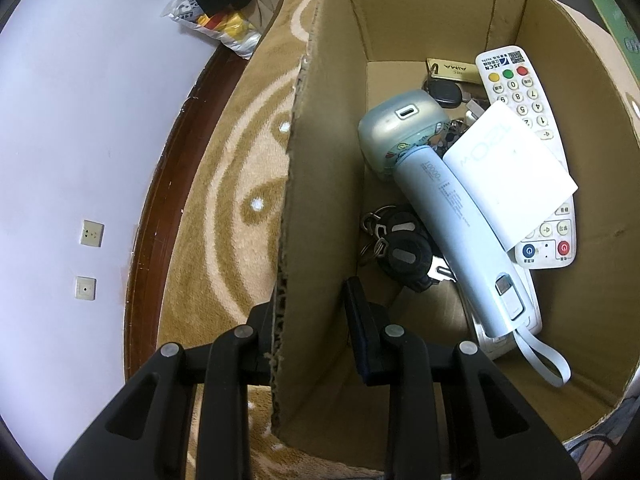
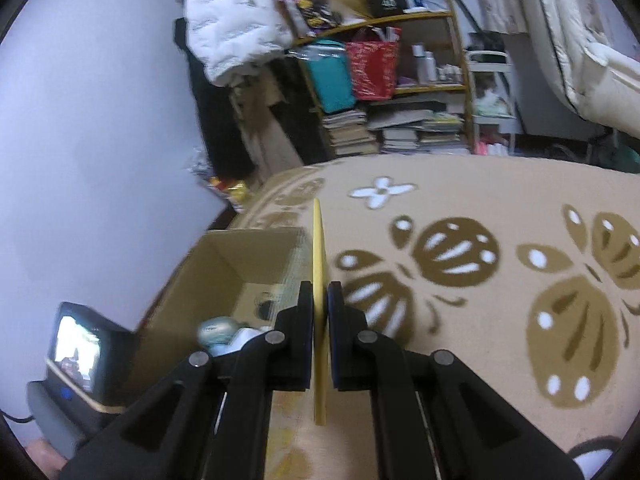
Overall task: Organize rigid objects
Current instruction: 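Lower the yellow disc into the box and open the right gripper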
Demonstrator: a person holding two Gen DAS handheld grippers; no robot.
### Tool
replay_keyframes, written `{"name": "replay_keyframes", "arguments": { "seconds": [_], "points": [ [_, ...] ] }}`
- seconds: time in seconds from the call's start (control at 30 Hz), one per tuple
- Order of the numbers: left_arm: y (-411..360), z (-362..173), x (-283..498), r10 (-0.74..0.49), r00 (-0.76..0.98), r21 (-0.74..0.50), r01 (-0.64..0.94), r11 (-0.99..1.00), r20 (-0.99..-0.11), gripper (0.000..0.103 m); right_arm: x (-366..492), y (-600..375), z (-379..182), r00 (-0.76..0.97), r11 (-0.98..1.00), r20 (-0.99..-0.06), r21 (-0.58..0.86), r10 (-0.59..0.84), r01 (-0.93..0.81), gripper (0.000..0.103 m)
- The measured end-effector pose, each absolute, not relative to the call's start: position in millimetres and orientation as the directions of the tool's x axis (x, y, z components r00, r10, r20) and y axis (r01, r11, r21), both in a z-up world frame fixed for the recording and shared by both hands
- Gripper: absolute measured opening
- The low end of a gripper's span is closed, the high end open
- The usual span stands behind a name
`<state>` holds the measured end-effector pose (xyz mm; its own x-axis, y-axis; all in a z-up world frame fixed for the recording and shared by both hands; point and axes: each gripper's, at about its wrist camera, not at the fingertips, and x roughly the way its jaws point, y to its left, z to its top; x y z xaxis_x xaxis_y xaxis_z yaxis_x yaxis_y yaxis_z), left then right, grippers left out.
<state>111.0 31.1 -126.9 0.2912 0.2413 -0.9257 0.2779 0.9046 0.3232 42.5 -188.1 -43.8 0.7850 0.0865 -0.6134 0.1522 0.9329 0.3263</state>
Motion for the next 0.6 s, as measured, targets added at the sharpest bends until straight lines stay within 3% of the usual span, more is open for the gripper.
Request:
{"name": "replay_keyframes", "arguments": {
  "seconds": [0.3,0.6],
  "points": [
    [30,-127,114,0.239,0.291,0.32,0.272,0.908,-0.926,0.027,48,-141,-41,0.79,0.911,-0.555,0.413,0.26,-0.01,0.008],
    [25,-128,114,0.252,0.293,0.333,0.274,0.902,-0.922,0.026,52,-135,-79,0.757,0.874,-0.578,0.486,0.306,0.019,0.008]
  ]
}}
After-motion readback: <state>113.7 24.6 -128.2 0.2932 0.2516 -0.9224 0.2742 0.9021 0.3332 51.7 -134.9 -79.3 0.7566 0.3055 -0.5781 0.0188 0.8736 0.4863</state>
